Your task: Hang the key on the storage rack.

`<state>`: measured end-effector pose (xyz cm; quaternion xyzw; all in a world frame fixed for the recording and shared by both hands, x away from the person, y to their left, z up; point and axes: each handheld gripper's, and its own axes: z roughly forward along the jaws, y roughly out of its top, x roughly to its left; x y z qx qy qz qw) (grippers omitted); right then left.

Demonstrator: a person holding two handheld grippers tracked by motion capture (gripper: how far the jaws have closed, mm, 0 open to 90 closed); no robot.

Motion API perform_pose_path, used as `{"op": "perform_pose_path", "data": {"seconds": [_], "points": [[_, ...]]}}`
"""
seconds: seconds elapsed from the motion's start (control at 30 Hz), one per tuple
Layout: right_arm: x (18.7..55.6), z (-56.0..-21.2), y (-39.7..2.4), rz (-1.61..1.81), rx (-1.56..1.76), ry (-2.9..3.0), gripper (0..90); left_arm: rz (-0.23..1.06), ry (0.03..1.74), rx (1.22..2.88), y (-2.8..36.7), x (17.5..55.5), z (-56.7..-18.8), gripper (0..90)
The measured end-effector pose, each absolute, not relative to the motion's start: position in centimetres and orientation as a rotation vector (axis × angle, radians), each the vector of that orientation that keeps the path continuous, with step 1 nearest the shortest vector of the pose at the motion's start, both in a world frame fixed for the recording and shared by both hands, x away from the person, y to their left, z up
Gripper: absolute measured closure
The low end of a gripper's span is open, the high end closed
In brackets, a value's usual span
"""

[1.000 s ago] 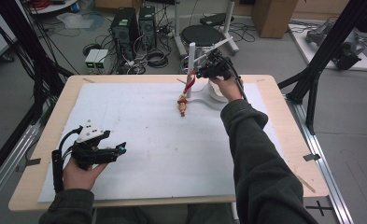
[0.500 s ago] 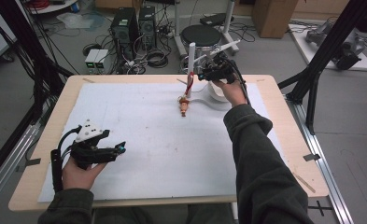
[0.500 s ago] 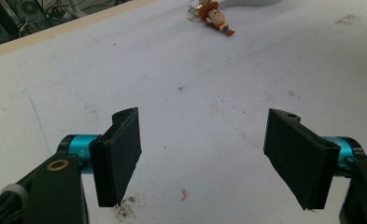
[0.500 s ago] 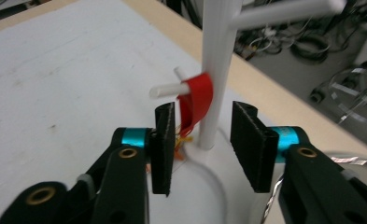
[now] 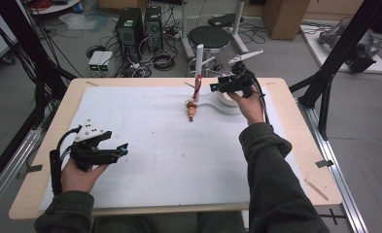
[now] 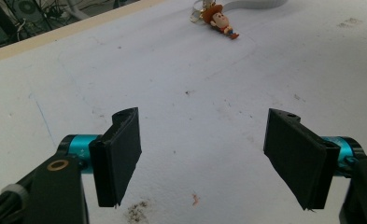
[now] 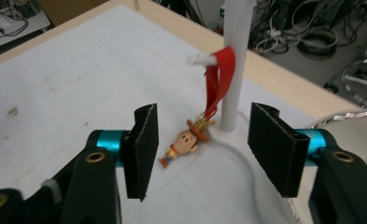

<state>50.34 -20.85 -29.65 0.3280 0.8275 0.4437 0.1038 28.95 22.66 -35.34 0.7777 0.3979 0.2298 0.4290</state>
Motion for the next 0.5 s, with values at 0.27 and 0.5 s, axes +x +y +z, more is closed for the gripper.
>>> {"op": "perform_pose_path", "data": {"seconds": [0.27,0.5], "points": [[47.3,-30.5,-22.1,1.33,0.97,2.344,39.8,0.554,0.979,1.953,22.7,29.5,-35.5,27.6],[46.0,-31.4,-22.4,1.33,0.998,2.353,35.5,0.551,0.986,1.939,22.6,29.7,-35.8,27.6]]}}
